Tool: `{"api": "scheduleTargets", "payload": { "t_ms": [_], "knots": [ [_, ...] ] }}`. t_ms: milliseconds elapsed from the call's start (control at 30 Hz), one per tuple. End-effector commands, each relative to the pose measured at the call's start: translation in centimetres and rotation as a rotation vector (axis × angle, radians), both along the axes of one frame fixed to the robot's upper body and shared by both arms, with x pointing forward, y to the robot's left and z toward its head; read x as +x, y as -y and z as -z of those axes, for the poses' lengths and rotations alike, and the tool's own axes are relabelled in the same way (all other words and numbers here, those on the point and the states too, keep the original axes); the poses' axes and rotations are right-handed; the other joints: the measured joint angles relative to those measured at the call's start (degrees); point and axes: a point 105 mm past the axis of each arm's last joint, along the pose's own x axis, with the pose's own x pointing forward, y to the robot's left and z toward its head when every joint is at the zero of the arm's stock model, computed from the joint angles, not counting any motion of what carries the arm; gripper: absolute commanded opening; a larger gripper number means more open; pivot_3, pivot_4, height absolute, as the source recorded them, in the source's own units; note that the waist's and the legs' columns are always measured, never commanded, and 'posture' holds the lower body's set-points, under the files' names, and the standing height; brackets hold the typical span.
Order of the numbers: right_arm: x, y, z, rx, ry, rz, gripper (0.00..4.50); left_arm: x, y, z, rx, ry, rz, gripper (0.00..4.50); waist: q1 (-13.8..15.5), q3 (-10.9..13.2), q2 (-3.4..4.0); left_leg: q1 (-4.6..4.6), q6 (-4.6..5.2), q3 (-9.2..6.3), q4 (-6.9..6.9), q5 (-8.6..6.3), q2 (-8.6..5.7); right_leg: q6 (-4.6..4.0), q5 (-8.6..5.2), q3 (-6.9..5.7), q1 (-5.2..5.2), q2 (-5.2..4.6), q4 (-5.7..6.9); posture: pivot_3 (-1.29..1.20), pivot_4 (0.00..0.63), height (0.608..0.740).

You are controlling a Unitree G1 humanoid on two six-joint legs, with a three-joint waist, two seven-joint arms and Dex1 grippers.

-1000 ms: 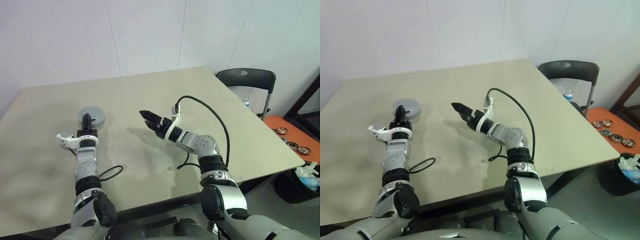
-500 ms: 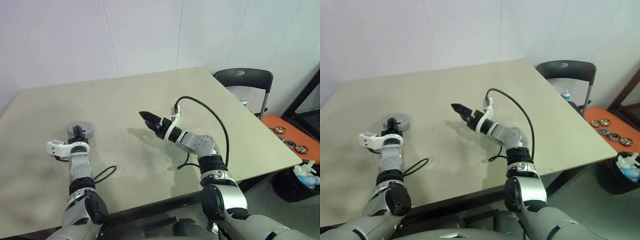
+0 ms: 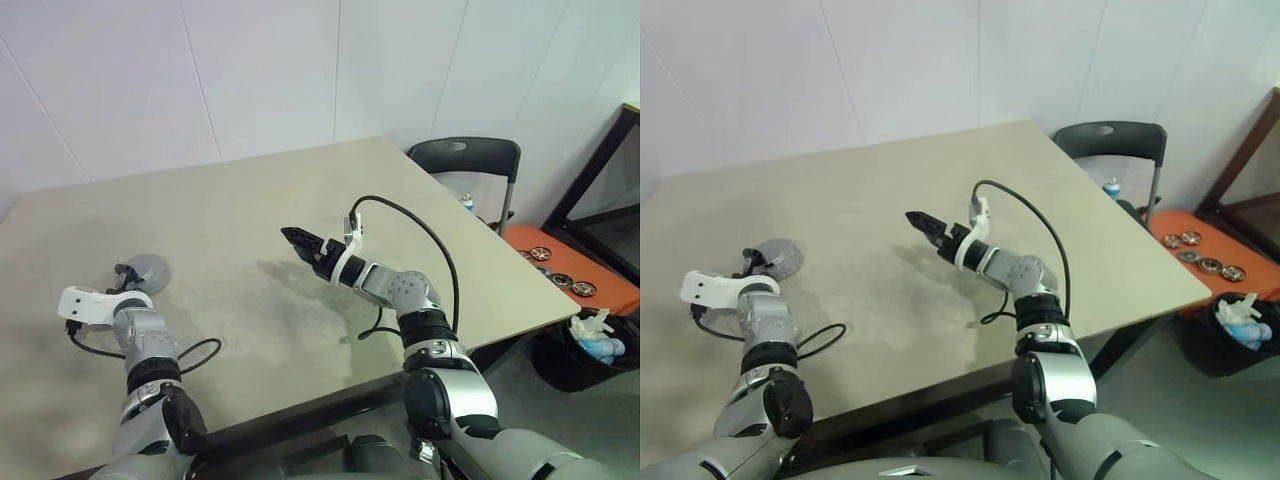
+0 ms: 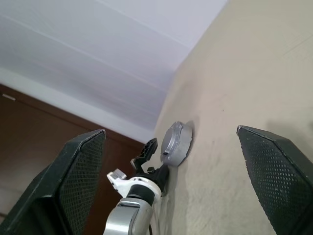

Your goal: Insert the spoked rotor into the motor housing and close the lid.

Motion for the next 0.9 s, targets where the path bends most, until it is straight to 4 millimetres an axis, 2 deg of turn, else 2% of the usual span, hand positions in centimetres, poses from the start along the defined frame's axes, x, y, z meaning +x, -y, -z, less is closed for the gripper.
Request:
{"api": "scheduleTargets", "payload": {
  "t_ms": [33, 133, 200, 333, 400, 533, 700, 900],
  "knots": [
    [0.5, -0.3, -1.8, 0.000, 0.080, -0.002, 4.50, 0.7, -0.4, -3.4, 0.147, 0.031, 0.051, 4.48, 0.2, 0.0, -0.07, -0.02, 0.00, -0.02, 0.01, 0.00, -0.02, 0.00, 0.00, -0.01, 0.00, -0.02, -0.01, 0.00, 0.000, 0.740],
    [0.7, -0.1, -1.8, -0.071, 0.146, 0.023, 4.50, 1.7, 0.5, -5.9, 0.281, 0.087, 0.167, 4.48, 1.3, 0.0, -0.10, -0.05, 0.01, -0.04, 0.01, 0.00, -0.06, 0.00, 0.00, -0.02, 0.00, -0.05, -0.06, 0.00, 0.000, 0.740],
    [1.1, 0.2, -1.8, -0.159, 0.222, 0.060, 4.50, 2.6, 2.1, -7.5, 0.378, 0.141, 0.303, 4.48, 1.7, 0.0, -0.10, -0.07, 0.00, -0.05, 0.00, 0.00, -0.07, 0.00, 0.00, -0.04, -0.03, -0.05, -0.07, 0.00, 0.000, 0.740],
    [1.6, 1.2, -2.0, -0.336, 0.416, 0.128, 4.50, 3.2, 7.5, -10.4, 0.590, 0.283, 0.662, 4.48, 2.3, 0.0, -0.09, -0.10, 0.01, -0.07, 0.00, 0.00, -0.13, 0.00, 0.00, -0.07, -0.02, -0.11, -0.10, 0.00, 0.000, 0.740],
    [1.6, 1.9, -2.0, -0.406, 0.499, 0.143, 4.50, 2.7, 10.2, -10.6, 0.671, 0.311, 0.857, 4.48, 2.4, 0.0, -0.09, -0.09, 0.05, -0.06, 0.00, -0.03, -0.15, 0.00, 0.00, -0.07, 0.01, -0.12, -0.15, 0.00, 0.000, 0.740],
    [1.8, 3.4, -1.5, -0.507, 0.583, 0.165, 4.50, 0.5, 14.5, -9.0, 0.779, 0.303, 1.196, 4.48, 2.3, 0.0, -0.03, -0.07, 0.05, -0.04, -0.07, -0.03, -0.10, -0.01, -0.01, -0.05, -0.01, -0.07, -0.19, 0.00, 0.000, 0.740],
    [2.0, 4.9, -1.0, -0.578, 0.621, 0.183, 4.50, -0.7, 15.5, -8.4, 0.787, 0.307, 1.310, 4.48, 2.8, 0.1, 0.00, -0.03, 0.03, -0.04, -0.07, -0.01, -0.04, -0.02, -0.01, -0.05, -0.01, -0.01, -0.14, 0.00, 0.000, 0.740],
    [1.6, 5.4, -0.8, -0.612, 0.661, 0.158, 4.50, -0.9, 16.1, -8.2, 0.804, 0.302, 1.370, 4.48, 3.1, 0.1, 0.02, 0.03, 0.02, -0.04, -0.08, -0.01, -0.02, -0.02, -0.01, -0.06, 0.08, 0.00, -0.20, 0.00, 0.000, 0.740]
  ]
}}
